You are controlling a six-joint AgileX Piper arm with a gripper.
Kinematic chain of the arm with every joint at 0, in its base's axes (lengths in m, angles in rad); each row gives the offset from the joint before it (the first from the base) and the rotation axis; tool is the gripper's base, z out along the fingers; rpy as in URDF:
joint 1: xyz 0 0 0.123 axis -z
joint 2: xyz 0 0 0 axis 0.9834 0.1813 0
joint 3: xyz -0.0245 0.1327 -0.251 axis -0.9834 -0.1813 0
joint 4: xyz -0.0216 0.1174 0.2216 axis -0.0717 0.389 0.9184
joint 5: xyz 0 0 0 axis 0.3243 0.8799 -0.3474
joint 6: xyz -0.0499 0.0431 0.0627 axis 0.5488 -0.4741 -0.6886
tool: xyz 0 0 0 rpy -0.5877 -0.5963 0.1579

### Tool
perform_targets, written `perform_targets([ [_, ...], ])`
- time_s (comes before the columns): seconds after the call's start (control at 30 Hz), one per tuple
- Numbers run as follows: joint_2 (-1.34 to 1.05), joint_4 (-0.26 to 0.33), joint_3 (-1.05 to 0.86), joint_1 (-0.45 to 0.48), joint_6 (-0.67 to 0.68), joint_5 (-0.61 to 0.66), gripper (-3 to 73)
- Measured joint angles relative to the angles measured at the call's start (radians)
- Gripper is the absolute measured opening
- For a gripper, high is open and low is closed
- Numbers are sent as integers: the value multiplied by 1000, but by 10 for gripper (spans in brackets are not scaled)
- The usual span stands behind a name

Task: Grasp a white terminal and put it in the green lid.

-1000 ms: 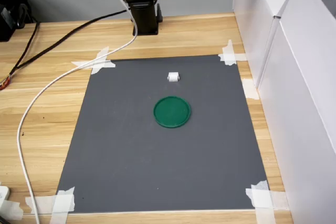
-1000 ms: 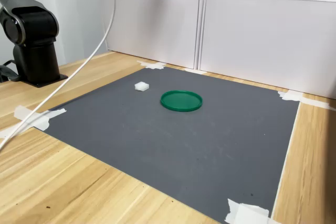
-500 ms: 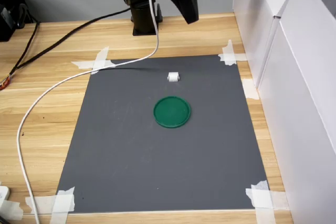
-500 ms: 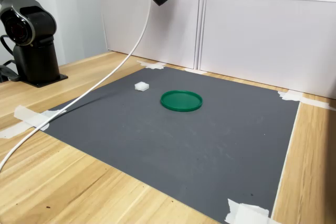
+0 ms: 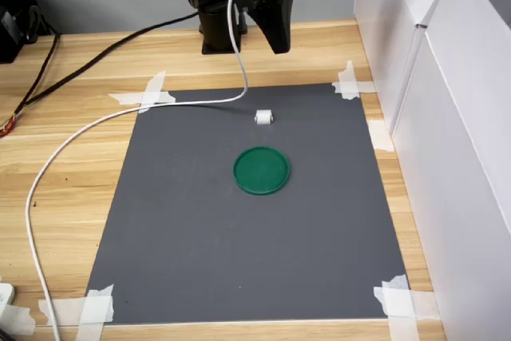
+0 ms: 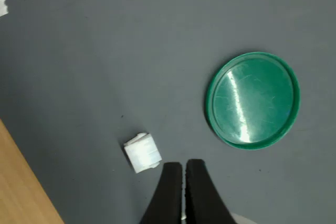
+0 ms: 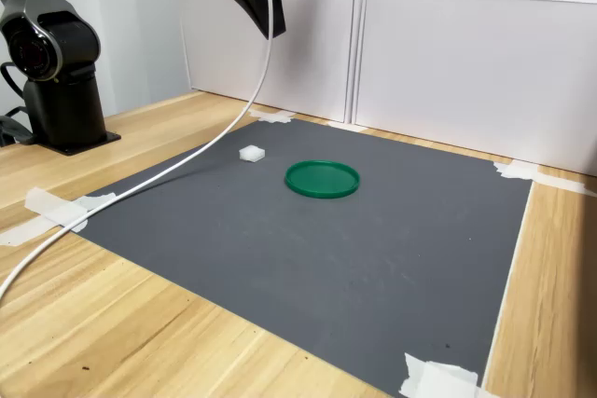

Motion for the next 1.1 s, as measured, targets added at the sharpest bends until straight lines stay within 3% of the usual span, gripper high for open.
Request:
perform_targets([
  [0.17,3,2,1,0,18,43,156],
  [0.4,18,-1,1,0,24,23,502],
  [0.53,46,-9,1,0,24,17,643],
  [0.8,111,-19,2,0,50,44,683],
  [1.1,136,-27,-140,0,92,-80,683],
])
